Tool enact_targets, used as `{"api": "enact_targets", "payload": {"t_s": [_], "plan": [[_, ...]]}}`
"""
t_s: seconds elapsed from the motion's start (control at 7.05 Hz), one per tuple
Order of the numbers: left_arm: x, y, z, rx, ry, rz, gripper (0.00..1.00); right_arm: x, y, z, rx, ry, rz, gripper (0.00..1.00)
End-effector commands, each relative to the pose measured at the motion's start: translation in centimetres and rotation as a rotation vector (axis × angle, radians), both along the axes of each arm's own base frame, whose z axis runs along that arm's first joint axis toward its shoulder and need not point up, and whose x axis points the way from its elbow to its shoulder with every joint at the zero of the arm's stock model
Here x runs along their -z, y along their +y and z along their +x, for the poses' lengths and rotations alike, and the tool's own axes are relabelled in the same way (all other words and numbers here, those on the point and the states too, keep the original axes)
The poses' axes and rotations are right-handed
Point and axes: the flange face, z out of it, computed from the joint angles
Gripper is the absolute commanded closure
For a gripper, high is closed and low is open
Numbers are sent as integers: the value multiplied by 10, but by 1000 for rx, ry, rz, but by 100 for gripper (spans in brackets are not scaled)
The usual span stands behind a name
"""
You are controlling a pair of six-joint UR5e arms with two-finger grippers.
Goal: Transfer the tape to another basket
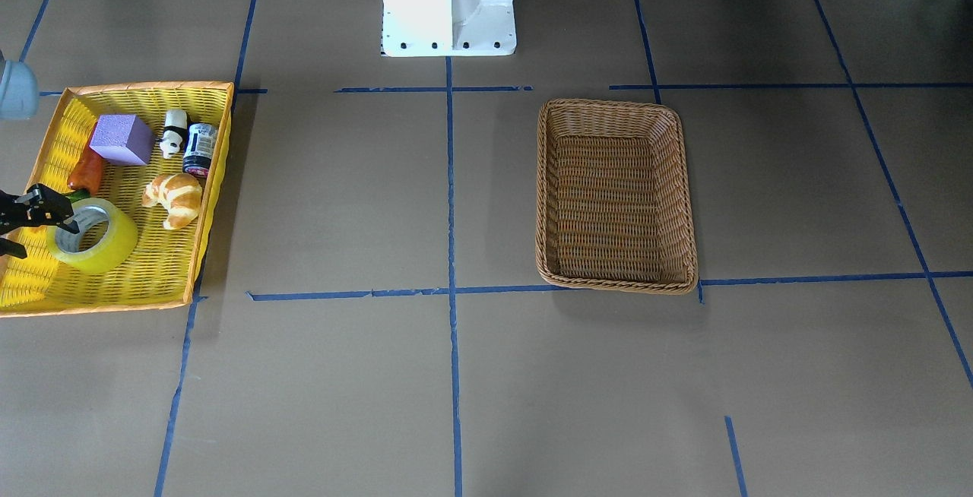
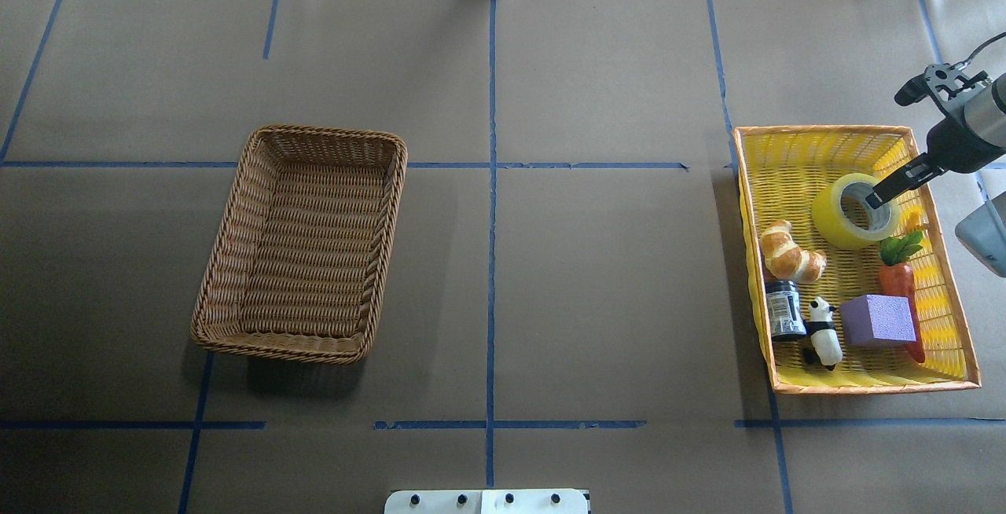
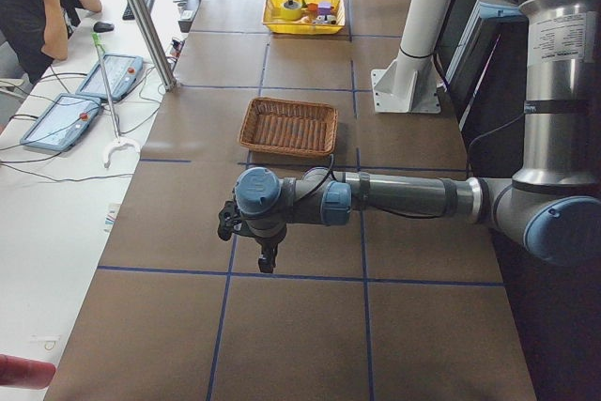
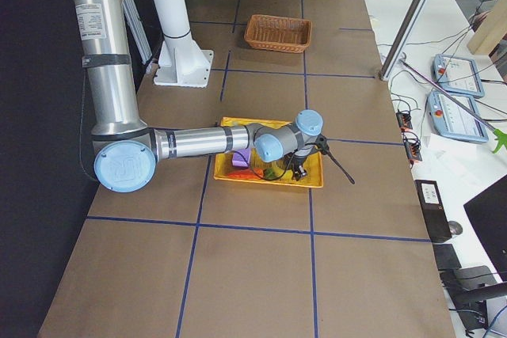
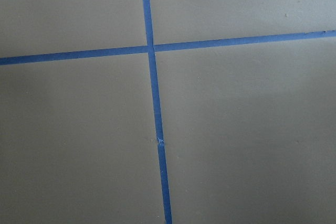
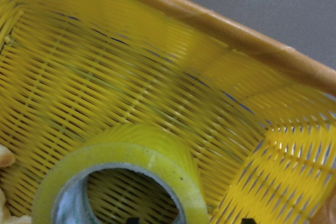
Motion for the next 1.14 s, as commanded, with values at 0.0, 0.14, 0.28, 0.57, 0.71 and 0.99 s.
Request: {"api": "enact_targets", "payload": {"t_s": [0.0, 0.14, 0.28, 0.57, 0.71, 0.99], "plan": [[1, 0, 0, 0, 0, 1, 0, -8, 3, -7, 11, 16, -9, 29], [3, 0, 0, 1, 0, 5, 0, -10, 3, -8, 12, 19, -11, 37], [3, 0, 0, 1, 0, 5, 0, -12, 3, -8, 10, 21, -16, 60], [5, 0, 0, 1, 0, 8, 0, -9, 2, -6, 2, 14, -23, 100], [9, 0, 2, 1, 31, 11, 0, 1, -4, 11, -32, -3, -14, 100], [26, -9, 5, 0, 82, 38, 0, 53, -13, 71, -94, -175, -4, 100]]}}
